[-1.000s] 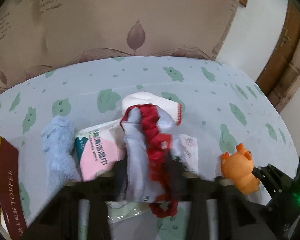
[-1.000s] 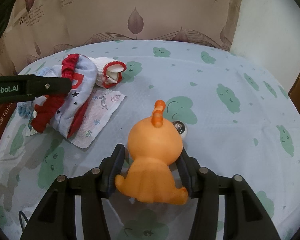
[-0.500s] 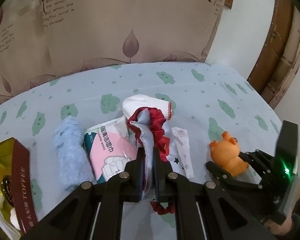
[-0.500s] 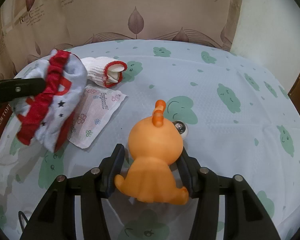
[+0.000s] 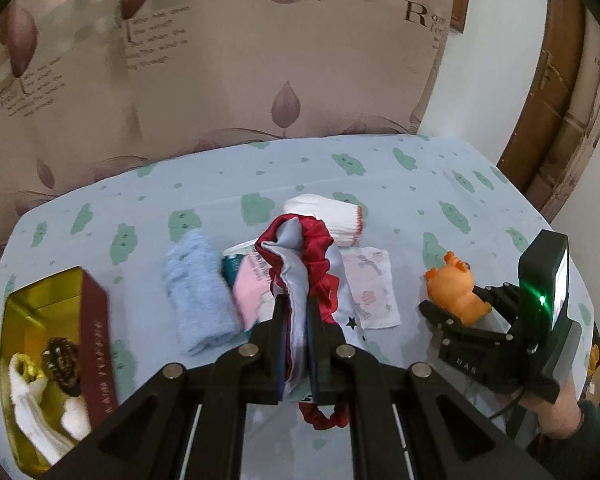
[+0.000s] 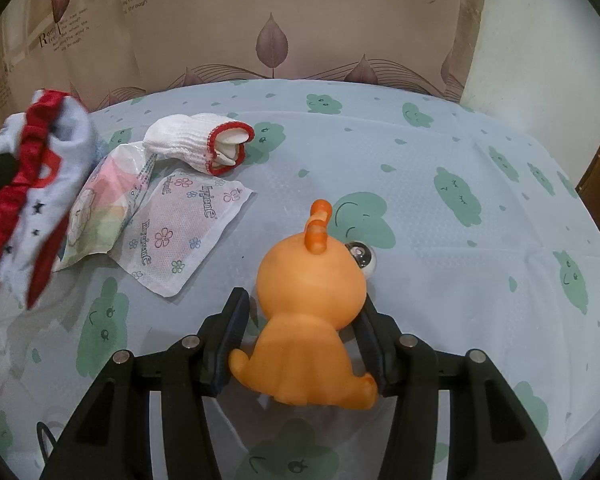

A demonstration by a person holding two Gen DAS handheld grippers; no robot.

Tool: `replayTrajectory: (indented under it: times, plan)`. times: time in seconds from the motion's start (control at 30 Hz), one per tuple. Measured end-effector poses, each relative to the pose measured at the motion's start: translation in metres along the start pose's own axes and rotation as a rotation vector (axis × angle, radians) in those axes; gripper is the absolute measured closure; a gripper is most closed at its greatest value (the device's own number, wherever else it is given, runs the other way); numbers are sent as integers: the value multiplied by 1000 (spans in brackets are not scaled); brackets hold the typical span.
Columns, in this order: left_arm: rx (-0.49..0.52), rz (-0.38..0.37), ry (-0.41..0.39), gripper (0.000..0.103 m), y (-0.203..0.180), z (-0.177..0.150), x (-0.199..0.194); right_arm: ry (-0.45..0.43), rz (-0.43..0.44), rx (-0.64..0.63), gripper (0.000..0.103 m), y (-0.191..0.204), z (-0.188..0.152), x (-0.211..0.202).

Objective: Organize soft objects
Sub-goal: 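Grasp the white-and-red ruffled baby clothes with the left tool while the right tool holds the orange toy, then carry the baby clothes into the gold tin and open the left tool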

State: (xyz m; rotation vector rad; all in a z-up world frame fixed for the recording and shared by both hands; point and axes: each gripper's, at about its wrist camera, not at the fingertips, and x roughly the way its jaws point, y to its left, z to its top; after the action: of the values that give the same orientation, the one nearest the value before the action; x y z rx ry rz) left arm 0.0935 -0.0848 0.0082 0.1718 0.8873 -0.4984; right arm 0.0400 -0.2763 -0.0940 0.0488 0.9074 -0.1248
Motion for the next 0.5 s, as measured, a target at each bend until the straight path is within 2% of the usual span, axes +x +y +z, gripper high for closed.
replayTrajectory:
  times: [0.23, 0.5]
  plan:
    - [-17, 62, -17, 95, 32, -5, -27, 0, 0, 0, 54, 0, 0, 0]
    - [-61, 181, -33, 95, 89, -16, -60, 0, 0, 0, 54, 0, 0, 0]
